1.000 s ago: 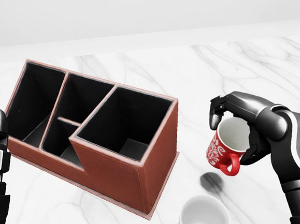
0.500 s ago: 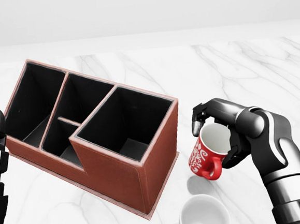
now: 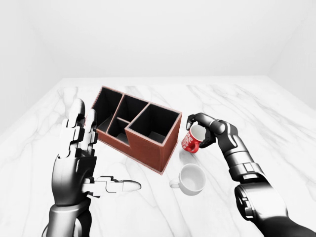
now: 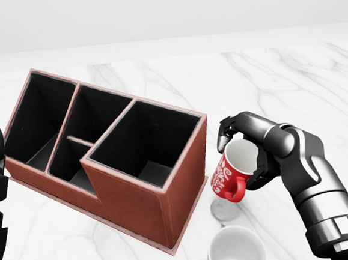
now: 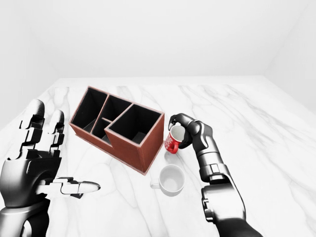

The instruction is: Pick up the red mug and place it to the right of the caddy.

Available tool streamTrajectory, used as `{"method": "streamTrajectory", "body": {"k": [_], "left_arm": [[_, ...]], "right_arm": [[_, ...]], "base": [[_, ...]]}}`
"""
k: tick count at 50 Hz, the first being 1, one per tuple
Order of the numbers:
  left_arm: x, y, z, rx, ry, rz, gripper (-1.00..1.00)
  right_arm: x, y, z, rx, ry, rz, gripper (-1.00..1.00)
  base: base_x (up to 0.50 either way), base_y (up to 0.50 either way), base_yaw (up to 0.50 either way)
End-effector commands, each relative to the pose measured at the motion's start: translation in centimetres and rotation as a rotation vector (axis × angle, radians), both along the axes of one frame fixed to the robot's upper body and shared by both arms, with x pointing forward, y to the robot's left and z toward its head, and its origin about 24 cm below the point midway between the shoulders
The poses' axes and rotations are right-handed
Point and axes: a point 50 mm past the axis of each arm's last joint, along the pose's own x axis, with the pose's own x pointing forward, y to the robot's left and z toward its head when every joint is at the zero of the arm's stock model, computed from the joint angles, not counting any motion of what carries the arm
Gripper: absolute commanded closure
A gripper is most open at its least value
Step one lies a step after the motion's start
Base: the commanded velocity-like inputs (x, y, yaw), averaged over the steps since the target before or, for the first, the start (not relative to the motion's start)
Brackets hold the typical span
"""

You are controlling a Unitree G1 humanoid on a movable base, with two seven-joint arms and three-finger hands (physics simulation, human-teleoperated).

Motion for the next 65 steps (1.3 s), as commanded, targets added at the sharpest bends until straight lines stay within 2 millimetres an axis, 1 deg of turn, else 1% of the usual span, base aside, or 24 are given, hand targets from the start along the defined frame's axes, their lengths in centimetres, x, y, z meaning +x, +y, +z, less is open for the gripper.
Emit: {"method": "streamTrajectory", "body": {"k": [1, 8, 9, 20, 25, 38, 41, 42, 45, 49, 52, 54, 58, 65], "left_arm": [[0.0, -0.1, 0.0, 0.000, -0.001, -0.003, -1.00], [0.0, -0.1, 0.2, 0.000, -0.009, -0.002, -1.00], [0.0, -0.1, 0.1, 0.000, -0.006, -0.004, -1.00], [0.0, -0.1, 0.1, -0.001, -0.005, -0.004, -1.00], [0.0, 0.0, 0.0, -0.003, 0.001, -0.004, -1.00], [-0.1, 0.0, 0.2, -0.002, -0.009, -0.003, -1.00], [-0.1, 0.0, 0.2, -0.002, -0.011, -0.004, -1.00], [-0.1, 0.0, 0.1, -0.004, -0.004, -0.002, -1.00], [-0.2, 0.1, 0.4, -0.002, -0.022, 0.000, -1.00], [-0.2, 0.0, 0.3, -0.003, -0.017, -0.001, -1.00], [-0.2, 0.1, 0.3, -0.003, -0.015, 0.000, -1.00], [-0.5, 0.0, 0.7, 0.000, -0.036, -0.001, -1.00], [-0.4, -0.1, 0.4, -0.001, -0.021, -0.003, -1.00], [-0.5, -0.1, 0.5, -0.001, -0.025, -0.004, -1.00]], "right_arm": [[0.4, -0.4, -0.2, -0.031, -0.019, -0.041, 1.00], [0.7, -0.8, 0.0, -0.062, -0.033, -0.065, 1.00], [0.7, -1.0, 0.0, -0.086, -0.044, -0.074, 1.00], [0.9, -1.1, -0.7, -0.096, -0.040, -0.101, 1.00], [0.6, -1.0, -1.7, -0.113, -0.029, -0.117, 1.00], [0.4, -0.8, -3.1, -0.127, -0.003, -0.129, 1.00], [0.3, -0.8, -3.5, -0.124, 0.006, -0.137, 1.00], [0.1, -0.7, -3.9, -0.128, 0.013, -0.140, 1.00], [0.2, -0.7, -4.0, -0.123, 0.016, -0.147, 1.00], [0.4, -0.6, -3.5, -0.125, 0.004, -0.143, 1.00], [0.1, -0.5, -4.0, -0.117, 0.013, -0.143, 1.00], [0.1, -0.6, -4.2, -0.120, 0.016, -0.148, 1.00], [0.0, -0.7, -4.6, -0.121, 0.025, -0.165, 1.00], [-0.1, -0.8, -5.0, -0.118, 0.031, -0.180, 1.00]], "base": [[0.00, 0.00, 0.00], [0.00, 0.00, 0.00], [0.00, 0.00, 0.00], [0.00, 0.00, 0.00], [0.00, 0.00, 0.00], [0.00, 0.00, 0.00], [0.00, 0.00, 0.00], [0.00, 0.00, 0.00], [0.00, 0.00, 0.00], [0.00, 0.00, 0.00], [0.00, 0.00, 0.00], [0.00, 0.00, 0.00], [0.00, 0.00, 0.00], [0.00, 0.00, 0.00]]}}
